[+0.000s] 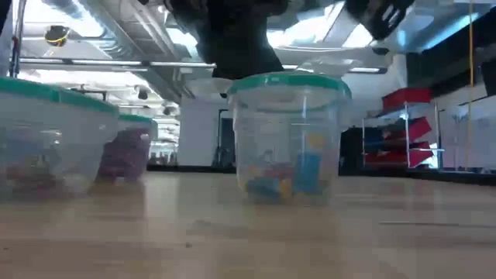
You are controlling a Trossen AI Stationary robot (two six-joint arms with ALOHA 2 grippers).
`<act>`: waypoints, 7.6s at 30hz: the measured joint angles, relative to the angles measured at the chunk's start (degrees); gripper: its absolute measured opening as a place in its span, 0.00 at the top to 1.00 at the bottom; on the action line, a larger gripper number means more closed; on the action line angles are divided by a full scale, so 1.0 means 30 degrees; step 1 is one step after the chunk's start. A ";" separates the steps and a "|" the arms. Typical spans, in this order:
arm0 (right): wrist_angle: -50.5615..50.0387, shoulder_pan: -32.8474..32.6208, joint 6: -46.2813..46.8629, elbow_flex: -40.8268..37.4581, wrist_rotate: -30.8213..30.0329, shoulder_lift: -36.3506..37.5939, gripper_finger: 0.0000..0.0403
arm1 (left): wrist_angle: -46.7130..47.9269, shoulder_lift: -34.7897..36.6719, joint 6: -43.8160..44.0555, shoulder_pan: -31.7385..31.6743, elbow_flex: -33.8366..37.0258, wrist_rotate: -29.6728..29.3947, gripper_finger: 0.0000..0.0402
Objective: Sort candy
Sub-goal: Close the top small transparent bin, then return to Home Position
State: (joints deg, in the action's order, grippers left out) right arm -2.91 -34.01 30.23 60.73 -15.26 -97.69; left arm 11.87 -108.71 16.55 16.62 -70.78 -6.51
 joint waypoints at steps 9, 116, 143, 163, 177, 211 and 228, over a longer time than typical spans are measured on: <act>-0.0049 0.0696 0.0858 0.0007 -0.1399 -0.2382 1.00 | 0.0195 0.0000 0.0015 -0.0042 -0.0003 -0.0474 0.99; 0.2949 -0.0748 0.4724 -0.0023 -0.7246 -0.3804 1.00 | -0.2290 0.0000 0.1445 -0.0036 0.1115 -0.0528 0.99; -0.5491 -0.2384 0.3754 -0.0036 -0.9586 0.2132 1.00 | -0.0415 0.0153 0.1392 -0.1516 0.0984 -0.0708 0.99; -1.7767 -0.4776 1.0902 -0.3977 -1.0895 0.9913 1.00 | 0.3656 0.9731 -0.2457 -0.2467 0.1257 -0.5302 0.99; -1.2399 -0.4776 0.8750 -1.3389 -0.8839 2.2719 1.00 | 0.1976 2.0218 0.3046 0.0117 1.0081 -0.7589 0.99; -0.4216 -0.3253 -0.1239 -1.8336 -0.6686 3.2529 1.00 | -0.5717 3.4784 -0.0184 -0.1224 2.3416 -0.1382 0.99; 0.5352 -0.3227 -0.9391 -2.0094 -0.0327 3.2537 1.00 | -0.4472 3.6181 -0.0571 -0.2985 2.3416 -0.0063 0.99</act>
State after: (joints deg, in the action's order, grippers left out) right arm 13.14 -43.69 2.06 0.45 -16.24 -0.08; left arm -1.55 -0.16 14.84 7.67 -0.54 -6.70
